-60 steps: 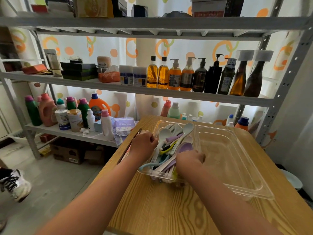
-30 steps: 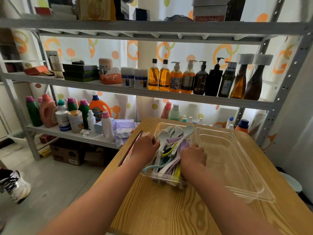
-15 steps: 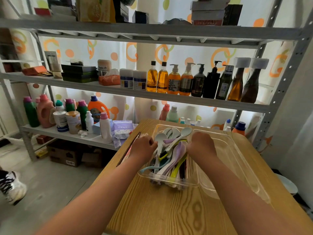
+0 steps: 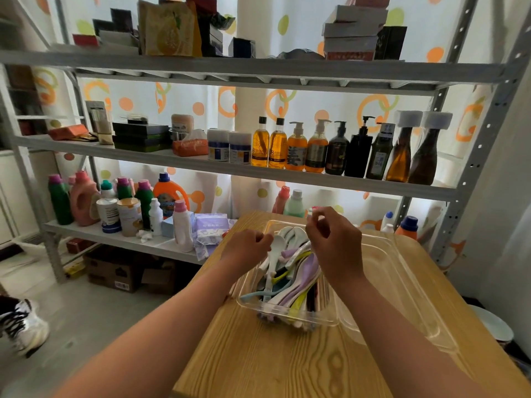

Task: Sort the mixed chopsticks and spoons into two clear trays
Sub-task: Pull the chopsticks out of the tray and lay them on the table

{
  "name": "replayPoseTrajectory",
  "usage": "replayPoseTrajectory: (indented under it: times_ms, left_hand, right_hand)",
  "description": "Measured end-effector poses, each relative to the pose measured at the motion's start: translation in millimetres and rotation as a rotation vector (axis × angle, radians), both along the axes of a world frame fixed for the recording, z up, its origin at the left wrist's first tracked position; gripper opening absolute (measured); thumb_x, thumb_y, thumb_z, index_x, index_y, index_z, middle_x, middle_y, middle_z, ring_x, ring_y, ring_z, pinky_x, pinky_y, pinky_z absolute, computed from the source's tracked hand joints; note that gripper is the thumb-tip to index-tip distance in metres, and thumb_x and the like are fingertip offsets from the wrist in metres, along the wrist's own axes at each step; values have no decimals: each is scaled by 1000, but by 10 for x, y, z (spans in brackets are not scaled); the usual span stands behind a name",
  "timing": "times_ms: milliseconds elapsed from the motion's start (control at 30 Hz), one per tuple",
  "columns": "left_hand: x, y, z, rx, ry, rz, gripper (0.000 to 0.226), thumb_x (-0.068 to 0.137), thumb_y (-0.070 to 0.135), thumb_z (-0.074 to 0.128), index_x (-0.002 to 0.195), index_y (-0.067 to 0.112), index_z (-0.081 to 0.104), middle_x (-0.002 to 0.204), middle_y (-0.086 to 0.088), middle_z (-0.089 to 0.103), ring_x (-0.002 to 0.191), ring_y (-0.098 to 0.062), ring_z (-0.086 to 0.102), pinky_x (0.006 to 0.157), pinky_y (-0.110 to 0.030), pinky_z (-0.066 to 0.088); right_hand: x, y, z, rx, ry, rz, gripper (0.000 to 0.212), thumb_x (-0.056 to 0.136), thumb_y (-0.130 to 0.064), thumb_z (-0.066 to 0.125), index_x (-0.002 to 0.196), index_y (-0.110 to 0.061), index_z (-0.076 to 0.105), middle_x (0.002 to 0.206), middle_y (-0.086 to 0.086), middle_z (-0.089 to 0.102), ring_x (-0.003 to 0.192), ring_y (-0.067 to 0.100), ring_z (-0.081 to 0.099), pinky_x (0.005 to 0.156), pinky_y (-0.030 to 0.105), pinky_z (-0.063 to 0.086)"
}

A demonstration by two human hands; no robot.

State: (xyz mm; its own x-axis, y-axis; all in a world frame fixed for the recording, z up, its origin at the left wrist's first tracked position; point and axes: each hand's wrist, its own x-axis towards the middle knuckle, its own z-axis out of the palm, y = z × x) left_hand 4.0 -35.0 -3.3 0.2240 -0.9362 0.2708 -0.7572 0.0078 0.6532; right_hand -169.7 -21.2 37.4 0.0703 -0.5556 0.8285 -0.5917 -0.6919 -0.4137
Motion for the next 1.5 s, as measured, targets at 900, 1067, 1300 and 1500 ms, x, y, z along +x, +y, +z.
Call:
replayPoseTrajectory:
  times_ms: [900,1067,1300,1500]
  left_hand:
    - [462,-24,-86,159,44,195,43,96,43,48,92,7,71,78,-2,66,69,-15,57,66,-24,40]
    - [560,-34,-297,234,-177,234,42,90,47,56,96,9,71,89,-7,70,78,-18,60,69,-28,44]
    - [548,-53,-459,221,-220,219,37,89,44,59,86,10,73,82,-5,70,81,-19,65,77,-33,53]
    - [521,-57,-489,271,-350,289,39,90,52,53,101,17,65,96,-3,67,89,-21,63,75,-34,51]
  right_hand:
    - [1,-35,-203,498,514,-280,33,89,-19,56,120,-7,57,125,11,43,112,25,43,90,29,43]
    - [-3,-23,-247,783,871,-338,46,89,-32,57,130,-14,47,132,12,42,118,28,40,93,35,41]
    - [36,19,-391,810,1076,-380,65,90,-24,57,144,-9,22,134,18,41,117,31,37,92,36,39]
    - [74,38,-416,733,1192,-439,69,91,-20,53,147,-5,15,138,23,36,119,32,35,96,37,35]
